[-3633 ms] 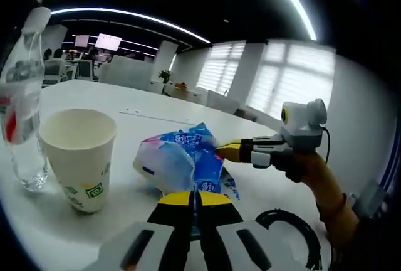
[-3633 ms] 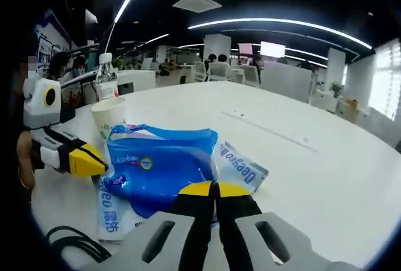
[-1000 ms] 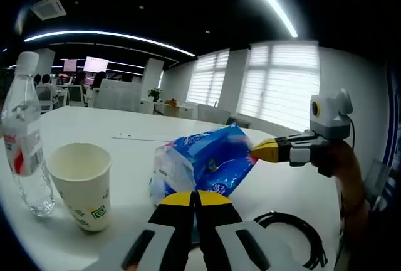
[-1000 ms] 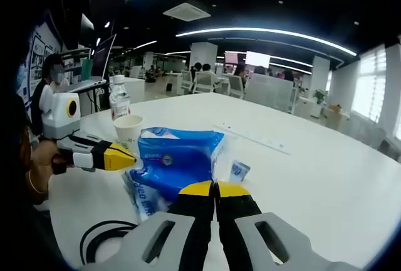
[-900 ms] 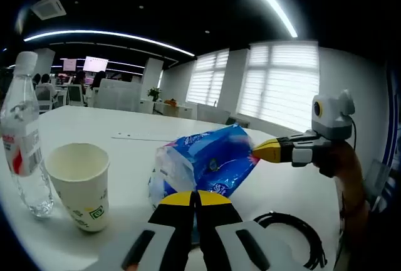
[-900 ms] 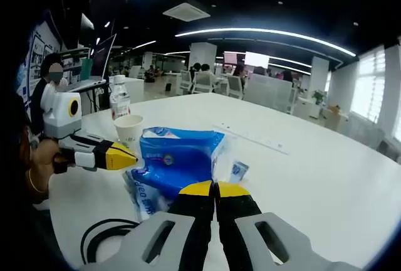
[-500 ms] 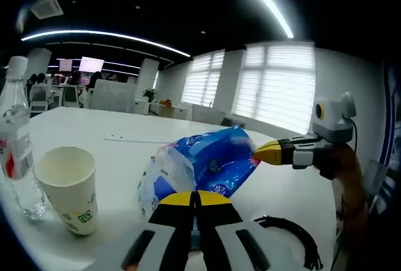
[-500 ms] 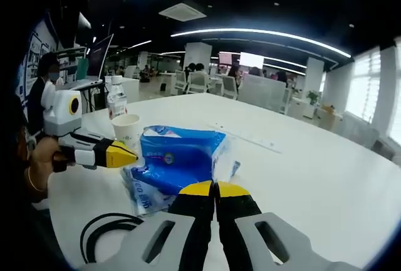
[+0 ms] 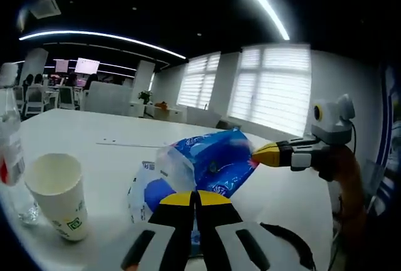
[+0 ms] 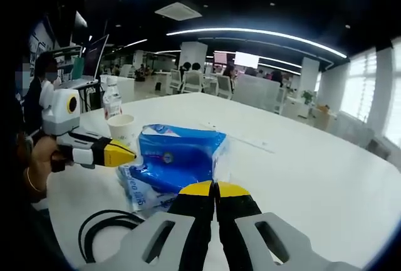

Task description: Arrange the tabletop items into an orderly group along one side of the table until the central work area is clear of visible clutter.

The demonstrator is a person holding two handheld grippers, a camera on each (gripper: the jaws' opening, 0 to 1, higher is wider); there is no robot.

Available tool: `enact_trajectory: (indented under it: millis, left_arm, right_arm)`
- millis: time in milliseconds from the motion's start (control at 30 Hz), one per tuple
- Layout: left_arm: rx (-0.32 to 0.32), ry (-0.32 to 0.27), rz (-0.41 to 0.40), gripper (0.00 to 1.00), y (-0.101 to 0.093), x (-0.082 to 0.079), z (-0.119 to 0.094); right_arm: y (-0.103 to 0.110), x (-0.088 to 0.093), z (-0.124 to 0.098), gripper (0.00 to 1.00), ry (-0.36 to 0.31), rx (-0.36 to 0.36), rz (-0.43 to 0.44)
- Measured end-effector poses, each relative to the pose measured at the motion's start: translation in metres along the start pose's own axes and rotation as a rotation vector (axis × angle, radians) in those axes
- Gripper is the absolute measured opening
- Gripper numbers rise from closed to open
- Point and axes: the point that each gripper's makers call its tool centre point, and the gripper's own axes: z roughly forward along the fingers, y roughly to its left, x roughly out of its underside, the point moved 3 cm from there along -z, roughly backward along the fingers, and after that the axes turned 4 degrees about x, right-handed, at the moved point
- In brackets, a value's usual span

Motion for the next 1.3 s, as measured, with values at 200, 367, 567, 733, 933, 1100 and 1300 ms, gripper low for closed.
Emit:
enact_trajectory:
  millis: [200,367,567,733,933,1100,1300]
  left_arm:
    - [0.012,-0.006,0.002,0.00,-0.005,-0.003,0.003]
    - [0.019,-0.010,-0.001,0.00,-0.008,-0.004,0.005]
    - [0.031,-0.015,-0.001,0.00,-0.012,-0.005,0.008]
    - [0.038,-0.018,0.005,0.00,-0.016,-0.006,0.010]
    - [0.050,-0.008,0.013,0.00,-0.021,-0.004,0.014]
    - [0.060,-0.004,0.015,0.00,-0.027,-0.003,0.018]
    - [0.071,0.005,0.019,0.00,-0.034,0.000,0.024]
  right_arm:
    - [-0.004,0.000,-0.004,0.00,-0.003,0.013,0.006]
    - [-0.007,0.001,-0.007,0.00,-0.004,0.018,0.014]
    - [-0.011,0.003,-0.011,0.00,0.001,0.029,0.013]
    - [-0.014,0.003,-0.015,0.00,-0.002,0.036,0.020]
    - [-0.020,0.006,-0.019,0.00,0.004,0.048,0.024]
    - [-0.023,0.011,-0.024,0.00,0.011,0.053,0.031]
    - [-0.029,0.018,-0.028,0.00,0.028,0.067,0.034]
